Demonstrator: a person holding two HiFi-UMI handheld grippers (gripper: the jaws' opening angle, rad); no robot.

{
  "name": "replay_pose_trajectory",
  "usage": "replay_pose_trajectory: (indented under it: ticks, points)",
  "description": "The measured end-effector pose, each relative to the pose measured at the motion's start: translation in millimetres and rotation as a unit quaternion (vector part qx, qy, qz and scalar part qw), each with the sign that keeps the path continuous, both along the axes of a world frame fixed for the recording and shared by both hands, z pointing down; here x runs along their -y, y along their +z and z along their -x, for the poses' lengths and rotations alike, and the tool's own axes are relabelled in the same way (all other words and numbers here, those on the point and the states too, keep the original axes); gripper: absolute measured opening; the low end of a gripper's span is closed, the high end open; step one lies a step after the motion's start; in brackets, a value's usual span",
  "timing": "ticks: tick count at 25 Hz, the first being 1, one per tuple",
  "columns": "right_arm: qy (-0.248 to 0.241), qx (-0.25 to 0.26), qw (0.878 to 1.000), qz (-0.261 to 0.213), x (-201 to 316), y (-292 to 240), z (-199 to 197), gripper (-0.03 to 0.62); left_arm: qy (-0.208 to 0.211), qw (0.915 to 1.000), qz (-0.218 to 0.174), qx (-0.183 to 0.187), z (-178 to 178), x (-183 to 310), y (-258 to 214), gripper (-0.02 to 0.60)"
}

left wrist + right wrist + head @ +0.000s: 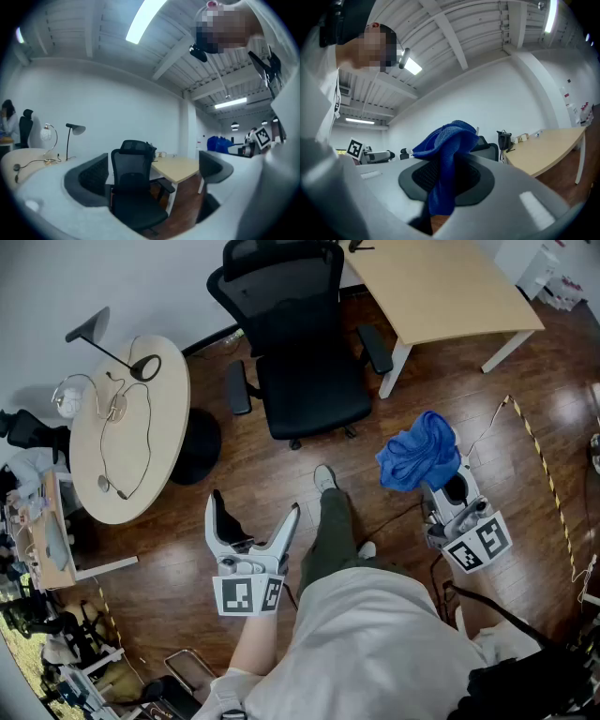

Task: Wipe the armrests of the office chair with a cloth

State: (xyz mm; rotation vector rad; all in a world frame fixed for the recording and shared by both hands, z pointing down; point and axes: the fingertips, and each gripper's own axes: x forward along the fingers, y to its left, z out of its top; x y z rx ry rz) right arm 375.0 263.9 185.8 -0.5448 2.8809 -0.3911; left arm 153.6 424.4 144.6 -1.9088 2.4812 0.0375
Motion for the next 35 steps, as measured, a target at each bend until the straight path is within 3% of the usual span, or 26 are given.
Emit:
replay_pose_trajectory:
  ticks: [6, 11, 15, 17, 18, 20, 21, 22, 24, 25, 27, 28, 32, 35]
  points:
    - [0.012, -0.049, 0.998, 0.023, 131.0, 48.6, 103.0, 0.074, 0.002, 0.9994, 0.014, 0.030, 107.2, 127.7, 38.6, 0.592]
    - [0.032, -0.139, 0.989, 0.050, 258.7, 123.6, 203.0, 0.074, 0.028, 0.9981, 0.046, 0.030, 194.1, 238.9, 80.7, 0.592]
    - [0.051, -0.173, 0.981, 0.068, 355.3, 150.8, 262.8, 0.074, 0.042, 0.9973, 0.059, 0.009, 233.6, 320.4, 103.4, 0.591]
    - [0.022, -0.169, 0.984, 0.054, 379.5, 128.2, 302.0, 0.074, 0.024, 0.9977, 0.063, -0.005, 254.5, 347.4, 99.7, 0.572]
    - [-0.010, -0.167, 0.985, 0.042, 381.3, 111.9, 329.0, 0.074, 0.010, 0.9978, 0.064, -0.014, 267.3, 355.7, 95.1, 0.513]
    - [-0.088, -0.166, 0.982, 0.019, 369.5, 90.9, 389.7, 0.074, -0.028, 0.9968, 0.068, -0.032, 294.7, 360.8, 92.8, 0.480]
    - [-0.123, -0.162, 0.979, 0.012, 360.4, 90.6, 419.0, 0.074, -0.049, 0.9955, 0.069, -0.042, 308.4, 358.2, 97.9, 0.382]
    - [-0.152, -0.155, 0.976, 0.011, 350.9, 96.4, 446.5, 0.074, -0.069, 0.9938, 0.068, -0.053, 321.3, 352.2, 105.6, 0.229]
    - [-0.194, -0.145, 0.970, 0.019, 328.3, 117.1, 495.3, 0.074, -0.098, 0.9905, 0.061, -0.075, 340.9, 329.9, 120.4, 0.112]
    - [-0.211, -0.144, 0.967, 0.023, 314.6, 128.3, 517.4, 0.074, -0.106, 0.9894, 0.060, -0.079, 347.6, 315.3, 126.0, 0.003]
    - [-0.245, -0.153, 0.957, 0.022, 285.6, 152.2, 563.9, 0.074, -0.122, 0.9867, 0.072, -0.079, 359.4, 286.1, 140.5, 0.006]
    - [-0.266, -0.162, 0.950, 0.019, 271.6, 166.4, 589.9, 0.074, -0.133, 0.9842, 0.080, -0.085, 365.7, 271.9, 149.1, 0.037]
    - [-0.335, -0.233, 0.913, 0.009, 233.0, 229.4, 696.6, 0.074, -0.174, 0.9735, 0.094, -0.115, 381.1, 224.5, 171.4, 0.057]
    - [-0.368, -0.289, 0.884, 0.009, 213.4, 268.9, 747.5, 0.074, -0.195, 0.9657, 0.117, -0.126, 383.1, 196.8, 189.0, 0.057]
